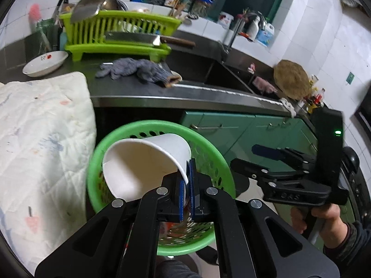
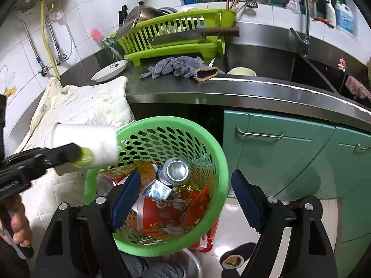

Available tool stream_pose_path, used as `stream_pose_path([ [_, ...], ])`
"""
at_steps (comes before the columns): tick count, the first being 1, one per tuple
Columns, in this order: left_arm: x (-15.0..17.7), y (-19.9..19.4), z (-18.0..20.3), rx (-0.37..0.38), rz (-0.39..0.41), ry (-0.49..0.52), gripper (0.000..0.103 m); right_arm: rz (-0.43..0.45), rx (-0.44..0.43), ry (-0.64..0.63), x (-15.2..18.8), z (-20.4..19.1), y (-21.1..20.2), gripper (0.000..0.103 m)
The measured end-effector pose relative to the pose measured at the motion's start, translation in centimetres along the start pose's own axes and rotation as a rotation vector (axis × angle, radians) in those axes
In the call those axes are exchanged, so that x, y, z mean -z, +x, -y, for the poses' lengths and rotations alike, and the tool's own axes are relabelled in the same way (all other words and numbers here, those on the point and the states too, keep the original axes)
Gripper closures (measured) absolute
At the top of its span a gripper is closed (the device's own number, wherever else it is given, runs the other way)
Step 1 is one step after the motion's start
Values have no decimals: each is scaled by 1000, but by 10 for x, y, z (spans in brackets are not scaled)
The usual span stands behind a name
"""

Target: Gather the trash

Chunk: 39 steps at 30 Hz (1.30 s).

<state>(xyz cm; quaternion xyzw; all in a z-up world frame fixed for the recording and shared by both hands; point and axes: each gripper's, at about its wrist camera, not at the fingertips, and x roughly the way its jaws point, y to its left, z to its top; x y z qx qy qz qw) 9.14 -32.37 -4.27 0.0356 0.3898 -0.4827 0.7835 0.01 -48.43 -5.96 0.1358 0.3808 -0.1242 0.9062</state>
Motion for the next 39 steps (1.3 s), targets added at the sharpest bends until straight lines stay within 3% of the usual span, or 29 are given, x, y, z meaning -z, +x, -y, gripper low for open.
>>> stream_pose_path([
  [3,3,8,6,22,-19,5,92,13,8,-6,6,1,-7,24],
  [5,6,9,8,29,-20,-4,66,20,7,-5,9,1,-10,24],
  [6,8,8,8,32,-13,-5,62,24,6,-5,11,0,-12,24],
  [14,13,-20,3,21,34,-9,59,39,-39,-1,20,-17,-23,24],
  [20,23,-56,-15,-83,62,-38,53,60,-104,-23,23,-50,-33,21],
  [28,34,-114,-39,-248,139,-77,43,101,-138,-151,21,-109,-46,18],
  [39,48,-167,-66,-386,196,-128,38,111,-215,-235,18,-161,-46,17],
])
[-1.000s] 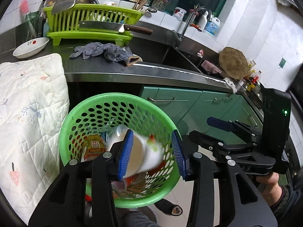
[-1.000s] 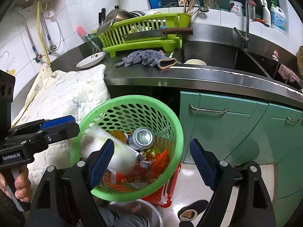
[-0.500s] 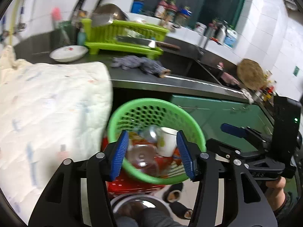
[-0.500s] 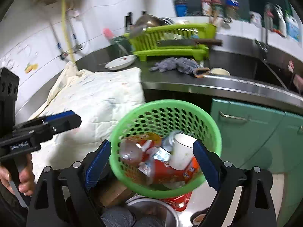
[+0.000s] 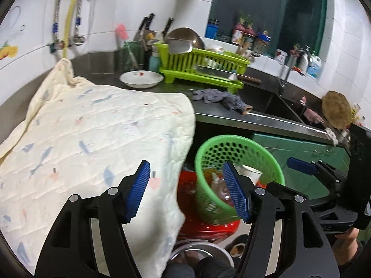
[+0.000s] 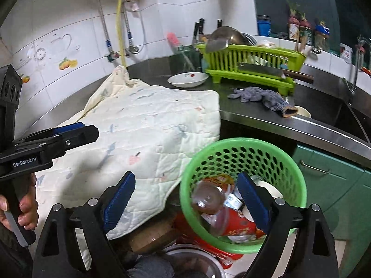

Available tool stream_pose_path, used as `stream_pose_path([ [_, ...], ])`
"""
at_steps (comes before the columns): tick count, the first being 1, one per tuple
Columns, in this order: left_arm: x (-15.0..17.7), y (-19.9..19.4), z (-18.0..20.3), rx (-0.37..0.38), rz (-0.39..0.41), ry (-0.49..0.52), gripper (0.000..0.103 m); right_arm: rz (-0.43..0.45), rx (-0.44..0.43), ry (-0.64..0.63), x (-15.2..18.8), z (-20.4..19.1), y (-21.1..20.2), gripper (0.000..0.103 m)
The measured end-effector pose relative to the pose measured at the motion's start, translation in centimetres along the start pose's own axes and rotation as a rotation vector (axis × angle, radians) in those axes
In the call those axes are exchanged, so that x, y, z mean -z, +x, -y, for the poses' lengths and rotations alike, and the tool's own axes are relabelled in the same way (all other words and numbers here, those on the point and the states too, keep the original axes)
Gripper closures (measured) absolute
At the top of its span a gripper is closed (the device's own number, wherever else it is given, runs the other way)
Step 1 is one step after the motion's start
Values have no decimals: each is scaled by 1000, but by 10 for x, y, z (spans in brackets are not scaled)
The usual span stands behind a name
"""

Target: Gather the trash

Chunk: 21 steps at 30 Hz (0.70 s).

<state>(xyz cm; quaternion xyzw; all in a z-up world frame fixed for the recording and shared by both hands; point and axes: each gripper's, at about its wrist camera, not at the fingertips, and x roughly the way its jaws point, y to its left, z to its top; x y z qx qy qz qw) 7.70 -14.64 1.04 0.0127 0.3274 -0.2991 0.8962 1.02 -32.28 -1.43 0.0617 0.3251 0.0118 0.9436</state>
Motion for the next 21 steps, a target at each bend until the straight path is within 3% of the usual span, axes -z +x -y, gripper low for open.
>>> stream_pose_path([
  [21,10,-18,-26,-85,30,-55,30,19,-18,-49,-5,-29,-1,16],
])
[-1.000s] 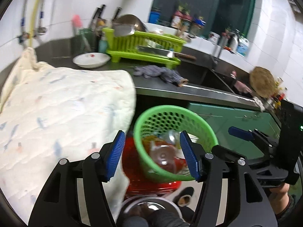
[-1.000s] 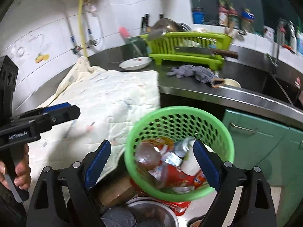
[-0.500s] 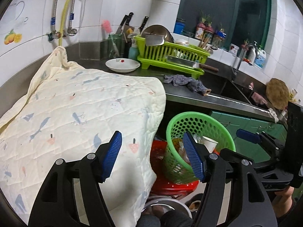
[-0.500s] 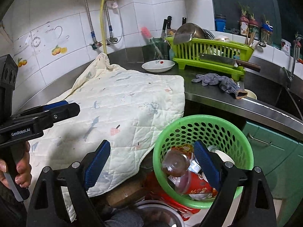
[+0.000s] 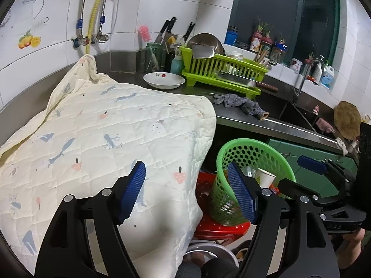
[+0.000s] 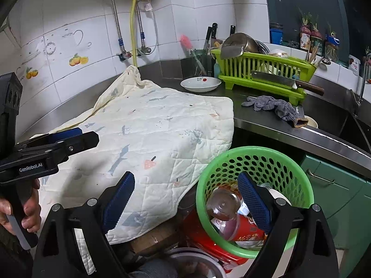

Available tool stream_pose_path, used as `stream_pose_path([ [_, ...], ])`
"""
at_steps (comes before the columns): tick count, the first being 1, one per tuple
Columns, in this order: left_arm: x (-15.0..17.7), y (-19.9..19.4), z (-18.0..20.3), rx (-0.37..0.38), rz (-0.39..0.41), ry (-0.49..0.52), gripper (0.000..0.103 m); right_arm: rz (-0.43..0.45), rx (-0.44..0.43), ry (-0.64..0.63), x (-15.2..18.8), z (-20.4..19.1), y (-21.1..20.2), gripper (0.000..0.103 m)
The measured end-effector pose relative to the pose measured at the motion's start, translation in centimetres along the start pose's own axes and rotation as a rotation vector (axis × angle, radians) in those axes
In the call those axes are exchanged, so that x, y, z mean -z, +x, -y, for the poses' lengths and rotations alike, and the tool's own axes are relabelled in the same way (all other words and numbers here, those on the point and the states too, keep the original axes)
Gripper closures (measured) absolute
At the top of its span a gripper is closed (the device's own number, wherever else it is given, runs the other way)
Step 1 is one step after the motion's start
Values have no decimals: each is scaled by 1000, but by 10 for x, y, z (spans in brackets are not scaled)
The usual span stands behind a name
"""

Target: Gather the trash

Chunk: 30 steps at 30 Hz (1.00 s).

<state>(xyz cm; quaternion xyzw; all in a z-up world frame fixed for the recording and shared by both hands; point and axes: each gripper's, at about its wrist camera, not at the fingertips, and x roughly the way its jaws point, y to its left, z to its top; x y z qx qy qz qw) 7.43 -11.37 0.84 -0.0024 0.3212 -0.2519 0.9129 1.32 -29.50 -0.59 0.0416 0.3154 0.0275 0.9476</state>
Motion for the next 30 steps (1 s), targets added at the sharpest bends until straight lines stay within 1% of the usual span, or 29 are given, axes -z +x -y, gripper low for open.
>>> stream_pose_path([
  [2,-1,-1,0,-14,5,-5,28,2,4,-4,-1,-3,0,15],
  [5,1,-2,-4,-32,5,-11,28,5,2,-5,-1,-6,1,13],
  [9,2,-3,-8,-66,4,-7,27,9,7,-13,-1,-10,2,13],
  [10,3,-3,-9,-75,2,-8,26,9,5,-12,-1,-11,3,13],
  [13,4,-5,-15,-90,1,-24,25,8,-7,-4,-1,-13,4,13],
  [16,5,-8,-21,-109,13,-36,19,5,-15,-3,-2,-14,6,13],
  [18,6,-11,-23,-128,19,-30,18,3,-21,1,-3,-16,7,13],
  [20,6,-13,-23,-148,20,-20,13,2,-26,2,-3,-16,8,13],
  [22,6,-14,-24,-164,20,-19,10,1,-32,3,-4,-18,9,12],
  [30,8,-21,-29,-222,26,-12,6,3,-50,5,-5,-22,12,12],
])
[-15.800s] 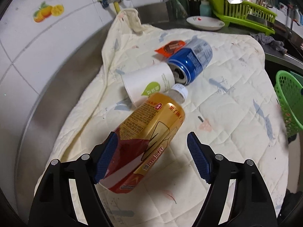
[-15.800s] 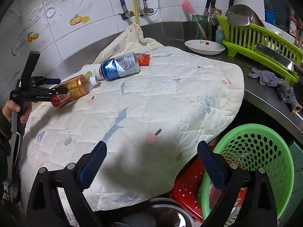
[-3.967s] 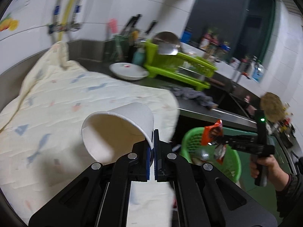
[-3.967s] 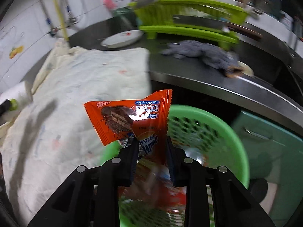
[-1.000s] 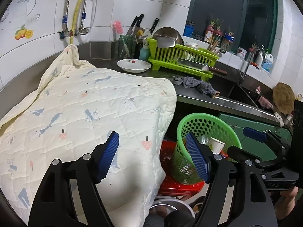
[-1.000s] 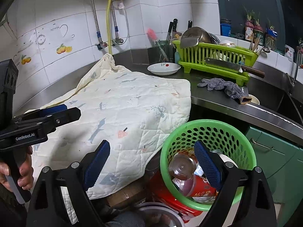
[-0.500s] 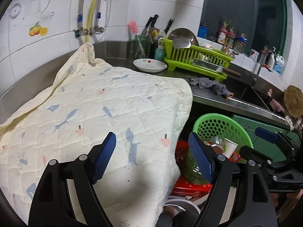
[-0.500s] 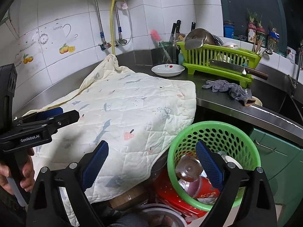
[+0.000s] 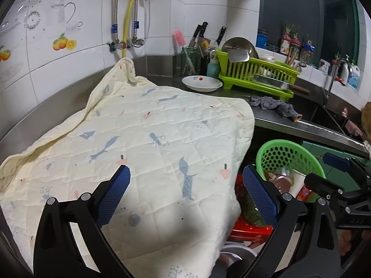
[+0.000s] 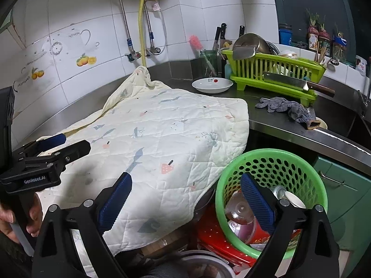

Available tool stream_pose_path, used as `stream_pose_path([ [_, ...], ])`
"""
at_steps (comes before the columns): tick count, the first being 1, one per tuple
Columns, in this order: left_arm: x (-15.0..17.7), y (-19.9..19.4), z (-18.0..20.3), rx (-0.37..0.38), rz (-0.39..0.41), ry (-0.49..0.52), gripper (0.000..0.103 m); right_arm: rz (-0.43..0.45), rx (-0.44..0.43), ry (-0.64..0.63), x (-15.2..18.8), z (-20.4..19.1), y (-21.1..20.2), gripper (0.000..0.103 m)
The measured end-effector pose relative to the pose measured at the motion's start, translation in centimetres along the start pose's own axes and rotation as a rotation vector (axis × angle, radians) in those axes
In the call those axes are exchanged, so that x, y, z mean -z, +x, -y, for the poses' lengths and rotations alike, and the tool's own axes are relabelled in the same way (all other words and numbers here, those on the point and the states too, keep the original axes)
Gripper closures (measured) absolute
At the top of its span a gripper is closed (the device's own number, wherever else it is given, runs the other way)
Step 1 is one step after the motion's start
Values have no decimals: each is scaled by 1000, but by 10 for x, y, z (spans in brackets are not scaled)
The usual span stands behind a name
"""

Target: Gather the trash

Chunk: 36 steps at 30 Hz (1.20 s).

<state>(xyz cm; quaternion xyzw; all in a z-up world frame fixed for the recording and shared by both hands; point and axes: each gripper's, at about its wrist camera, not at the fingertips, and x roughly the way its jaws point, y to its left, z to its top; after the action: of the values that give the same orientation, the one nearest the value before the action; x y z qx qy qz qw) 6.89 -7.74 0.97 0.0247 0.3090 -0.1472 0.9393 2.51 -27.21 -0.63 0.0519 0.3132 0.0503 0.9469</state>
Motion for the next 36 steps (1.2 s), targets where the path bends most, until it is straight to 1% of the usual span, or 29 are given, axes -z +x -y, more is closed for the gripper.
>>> stream_pose_path([
  [6,2,-2,-7,-36,-2,-13,5,1,-5,3,0,-4,2,11],
  [11,8,-1,-16,-62,-14,-34,5,3,12,-9,2,-10,4,10],
  [18,12,-7,-27,-103,-4,-52,5,0,-9,-27,3,-22,10,10],
  [27,16,-11,-35,-120,5,-79,5,-3,-24,-14,4,-27,13,10],
  [36,18,-11,-36,-131,10,-76,5,1,-27,2,7,-31,9,10],
])
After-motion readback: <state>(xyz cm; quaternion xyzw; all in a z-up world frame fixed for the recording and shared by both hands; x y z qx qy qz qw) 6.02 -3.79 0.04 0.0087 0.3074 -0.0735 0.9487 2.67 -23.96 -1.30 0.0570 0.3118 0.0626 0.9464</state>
